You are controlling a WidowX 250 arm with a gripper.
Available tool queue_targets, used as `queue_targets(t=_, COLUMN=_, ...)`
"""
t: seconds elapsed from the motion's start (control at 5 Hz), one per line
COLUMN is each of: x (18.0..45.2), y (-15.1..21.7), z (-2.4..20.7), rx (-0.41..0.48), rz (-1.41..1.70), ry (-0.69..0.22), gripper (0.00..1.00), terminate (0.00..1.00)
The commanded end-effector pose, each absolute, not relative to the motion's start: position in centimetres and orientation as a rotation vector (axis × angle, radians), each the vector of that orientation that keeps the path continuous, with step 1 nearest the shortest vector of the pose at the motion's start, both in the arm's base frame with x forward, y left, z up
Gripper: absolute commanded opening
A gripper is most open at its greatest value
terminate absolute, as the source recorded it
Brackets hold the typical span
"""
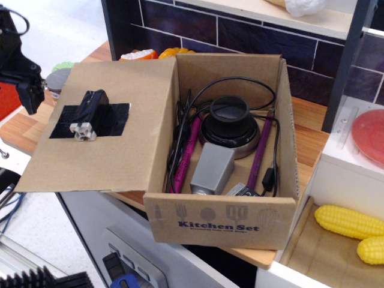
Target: Close brown1fbox flap
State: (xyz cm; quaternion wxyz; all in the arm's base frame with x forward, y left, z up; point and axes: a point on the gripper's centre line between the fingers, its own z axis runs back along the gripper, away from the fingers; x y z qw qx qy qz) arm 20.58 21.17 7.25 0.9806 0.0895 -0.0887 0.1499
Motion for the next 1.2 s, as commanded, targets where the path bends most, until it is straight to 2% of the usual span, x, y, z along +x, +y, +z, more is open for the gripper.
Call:
queue_targets(t=0.0, x=21.2, y=21.8, z=6.6, rx=0.163, rz=0.351, ry=-0.178, gripper=1.0, terminate=0.0)
queue_targets(t=0.4, x=22.8, y=20.3, z=5.8, rx=-0.06, rz=0.391, ry=-0.307, gripper=1.0, terminate=0.0)
queue_targets(t=0.6, x=23.2, y=19.3, z=7.1, rx=-0.125, rz=0.387, ry=-0.325, gripper=1.0, terminate=0.0)
queue_targets(t=0.8, x=22.9, y=19.3, z=8.7, rx=-0.109, rz=0.373, ry=-0.322, gripper=1.0, terminate=0.0)
queue_targets(t=1.0, x=23.1, y=19.5, z=11.0, rx=-0.055, rz=0.312, ry=-0.315, gripper=1.0, terminate=0.0)
